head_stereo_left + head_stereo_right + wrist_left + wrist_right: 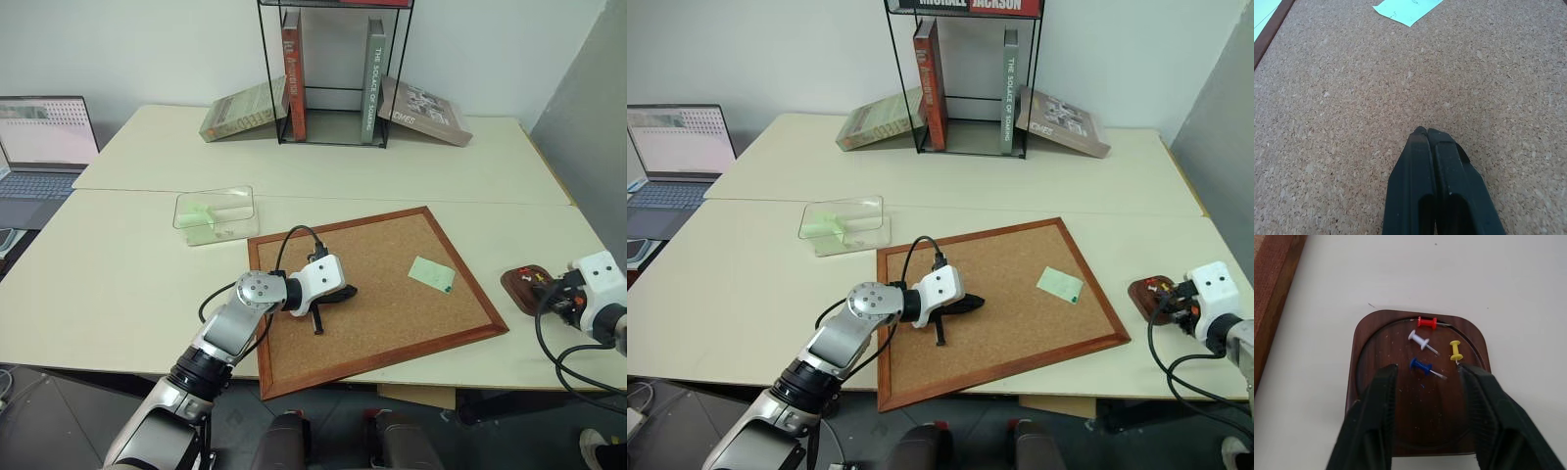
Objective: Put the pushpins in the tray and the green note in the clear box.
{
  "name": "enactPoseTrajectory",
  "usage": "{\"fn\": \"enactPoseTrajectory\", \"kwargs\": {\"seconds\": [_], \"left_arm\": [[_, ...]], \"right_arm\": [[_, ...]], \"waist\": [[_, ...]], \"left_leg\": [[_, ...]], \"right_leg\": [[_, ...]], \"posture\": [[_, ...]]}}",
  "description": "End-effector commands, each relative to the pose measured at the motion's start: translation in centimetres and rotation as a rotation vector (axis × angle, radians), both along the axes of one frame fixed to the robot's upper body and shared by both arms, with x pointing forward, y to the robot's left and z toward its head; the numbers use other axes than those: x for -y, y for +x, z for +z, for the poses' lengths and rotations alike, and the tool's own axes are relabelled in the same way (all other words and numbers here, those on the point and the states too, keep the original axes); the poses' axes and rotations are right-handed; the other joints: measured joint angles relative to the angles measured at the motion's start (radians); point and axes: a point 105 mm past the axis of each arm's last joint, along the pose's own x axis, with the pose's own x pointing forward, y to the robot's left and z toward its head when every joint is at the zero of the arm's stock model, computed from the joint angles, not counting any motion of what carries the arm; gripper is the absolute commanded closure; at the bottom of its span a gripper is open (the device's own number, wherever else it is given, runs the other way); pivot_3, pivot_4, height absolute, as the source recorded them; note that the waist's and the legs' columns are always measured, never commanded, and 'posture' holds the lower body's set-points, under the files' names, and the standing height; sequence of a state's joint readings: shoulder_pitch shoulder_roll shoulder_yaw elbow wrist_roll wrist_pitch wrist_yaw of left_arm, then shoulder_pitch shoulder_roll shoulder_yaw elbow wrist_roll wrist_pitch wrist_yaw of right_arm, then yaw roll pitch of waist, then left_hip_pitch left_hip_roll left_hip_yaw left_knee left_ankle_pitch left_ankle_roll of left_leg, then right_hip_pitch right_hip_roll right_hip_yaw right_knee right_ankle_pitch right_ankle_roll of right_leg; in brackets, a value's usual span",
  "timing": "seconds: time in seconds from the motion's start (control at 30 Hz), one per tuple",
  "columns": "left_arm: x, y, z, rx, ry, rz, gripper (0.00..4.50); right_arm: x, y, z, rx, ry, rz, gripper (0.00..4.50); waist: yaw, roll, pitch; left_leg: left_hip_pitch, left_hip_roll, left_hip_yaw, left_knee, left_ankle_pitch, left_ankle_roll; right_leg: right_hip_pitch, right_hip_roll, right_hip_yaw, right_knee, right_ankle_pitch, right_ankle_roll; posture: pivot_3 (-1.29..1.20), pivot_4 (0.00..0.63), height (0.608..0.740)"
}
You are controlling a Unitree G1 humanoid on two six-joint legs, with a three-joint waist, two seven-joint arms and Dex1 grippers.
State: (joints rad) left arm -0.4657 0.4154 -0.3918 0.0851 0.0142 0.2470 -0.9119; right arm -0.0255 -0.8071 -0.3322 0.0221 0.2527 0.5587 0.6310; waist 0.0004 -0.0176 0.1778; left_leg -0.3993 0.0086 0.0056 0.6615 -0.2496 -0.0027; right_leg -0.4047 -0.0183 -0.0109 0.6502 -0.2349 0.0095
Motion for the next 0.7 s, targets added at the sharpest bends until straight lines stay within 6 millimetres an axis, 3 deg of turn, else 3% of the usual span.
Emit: {"fn": "enactPoseTrajectory", "kwargs": {"seconds": [0.03,0.27,0.37,0.5,0.6,0.7], "left_arm": [[-1.0,-0.4,-2.8,-0.069,0.088,0.025,4.5],[-1.0,-0.5,-2.9,-0.068,0.09,0.026,4.5],[-1.0,-0.5,-2.9,-0.068,0.09,0.025,4.5],[-0.9,-0.5,-2.9,-0.065,0.09,0.022,4.5],[-0.9,-0.5,-2.9,-0.063,0.091,0.02,4.5],[-0.9,-0.5,-2.8,-0.062,0.091,0.02,4.5]], "right_arm": [[0.3,0.5,1.3,0.026,-0.027,0.003,1.45],[-0.2,1.1,3.8,0.167,0.006,0.039,0.06],[-1.1,1.2,4.5,0.206,0.03,0.087,0.03],[-5.8,0.7,4.8,0.215,0.138,0.264,0.03],[-8.1,0.4,4.2,0.219,0.169,0.332,0.03],[-9.9,0.1,2.2,0.177,0.159,0.382,0.03]], "waist": [[0.0,0.0,0.0],[0.0,0.0,0.0],[0.0,0.0,0.0],[0.0,0.0,0.0],[0.0,0.0,0.0],[0.001,-0.001,-0.001]], "left_leg": [[0.0,0.0,0.0,0.0,0.0,0.0],[-0.001,0.0,0.001,0.0,0.0,0.0],[-0.001,0.0,0.0,0.0,0.0,0.0],[-0.001,0.0,0.0,0.0,0.0,0.0],[-0.001,0.0,-0.001,0.0,0.0,0.0],[-0.001,0.0,0.0,0.0,0.0,0.0]], "right_leg": [[0.0,0.0,0.0,-0.001,0.0,0.0],[0.0,0.0,0.0,-0.002,0.0,0.001],[0.0,0.0,0.0,-0.002,0.0,0.001],[0.0,0.0,0.0,-0.002,0.001,0.001],[0.001,0.0,0.0,-0.002,0.001,0.001],[0.001,0.0,0.0,-0.003,0.001,0.001]], "posture": [[0.0,0.15,0.74],[0.0,0.15,0.74],[0.0,0.15,0.74],[0.0,0.15,0.74],[0.0,0.15,0.74],[0.0,0.15,0.74]]}}
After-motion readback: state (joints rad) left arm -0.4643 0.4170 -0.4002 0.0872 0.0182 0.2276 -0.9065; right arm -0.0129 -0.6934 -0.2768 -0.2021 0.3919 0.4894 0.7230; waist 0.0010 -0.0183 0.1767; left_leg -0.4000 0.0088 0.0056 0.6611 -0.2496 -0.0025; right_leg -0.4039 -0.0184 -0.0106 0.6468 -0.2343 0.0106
